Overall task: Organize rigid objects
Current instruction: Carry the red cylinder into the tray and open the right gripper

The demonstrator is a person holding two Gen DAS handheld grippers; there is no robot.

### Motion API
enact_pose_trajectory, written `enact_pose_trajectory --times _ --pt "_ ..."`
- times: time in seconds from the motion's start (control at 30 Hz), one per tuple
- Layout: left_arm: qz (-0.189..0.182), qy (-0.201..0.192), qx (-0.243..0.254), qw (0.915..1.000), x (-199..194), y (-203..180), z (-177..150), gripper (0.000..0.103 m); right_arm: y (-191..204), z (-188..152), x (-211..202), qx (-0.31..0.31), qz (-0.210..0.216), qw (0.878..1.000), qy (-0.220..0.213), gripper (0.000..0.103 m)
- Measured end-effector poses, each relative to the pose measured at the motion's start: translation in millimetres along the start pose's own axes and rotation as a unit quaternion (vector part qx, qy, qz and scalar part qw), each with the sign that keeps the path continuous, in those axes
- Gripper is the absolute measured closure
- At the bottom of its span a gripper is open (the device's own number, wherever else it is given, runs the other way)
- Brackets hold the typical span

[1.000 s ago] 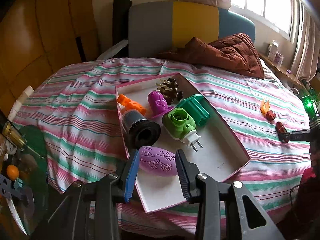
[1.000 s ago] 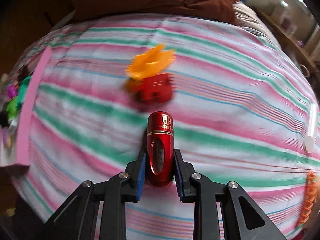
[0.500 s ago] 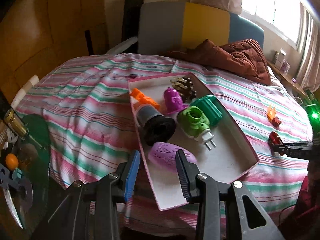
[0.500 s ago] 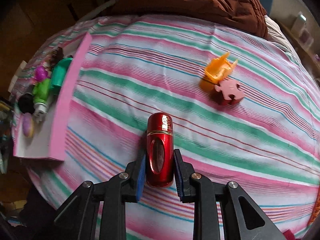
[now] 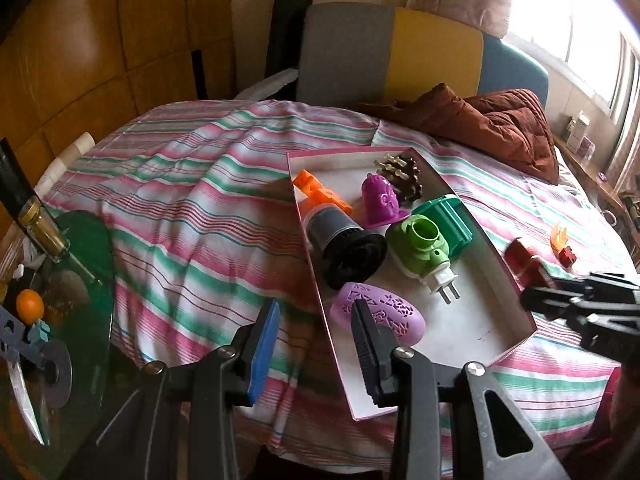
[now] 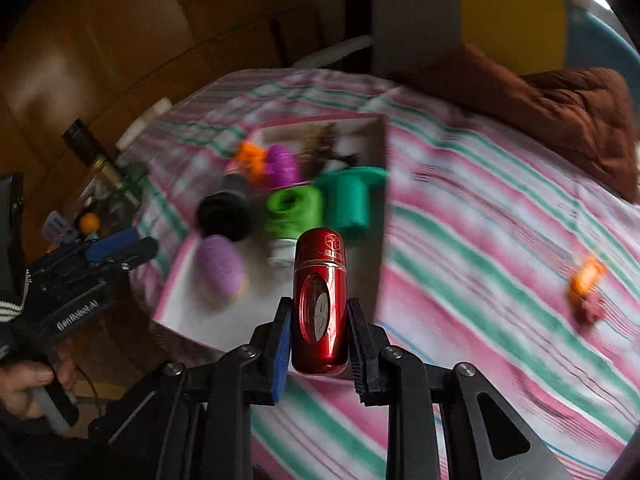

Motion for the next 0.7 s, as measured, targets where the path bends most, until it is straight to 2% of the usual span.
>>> enact_pose_trajectory --times 0.17,0.37,0.7 --pt "-0.001 0.004 -0.002 1.0000 2 2 -2 0.066 28 -4 25 -0.023 0.029 0.999 0.019 0.077" --pt "-0.002 0.010 -0.002 0.9999 5 1 -5 0.066 33 -21 52 -0.029 0.028 0.998 0.057 0.076" --pt "-0.004 0.009 0.003 0.9999 5 -3 -5 0.066 28 -30 55 -0.012 0.031 0.998 0.060 0.070"
Point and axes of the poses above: each gripper's, at about its wrist camera, not at the fingertips, and x roughly the way its jaws point, y to its left, z to its top, the point moved 4 cm from there along x, roughly the way its jaws point, and after that the axes turned 9 degrees about -y, right-handed, at the moved point
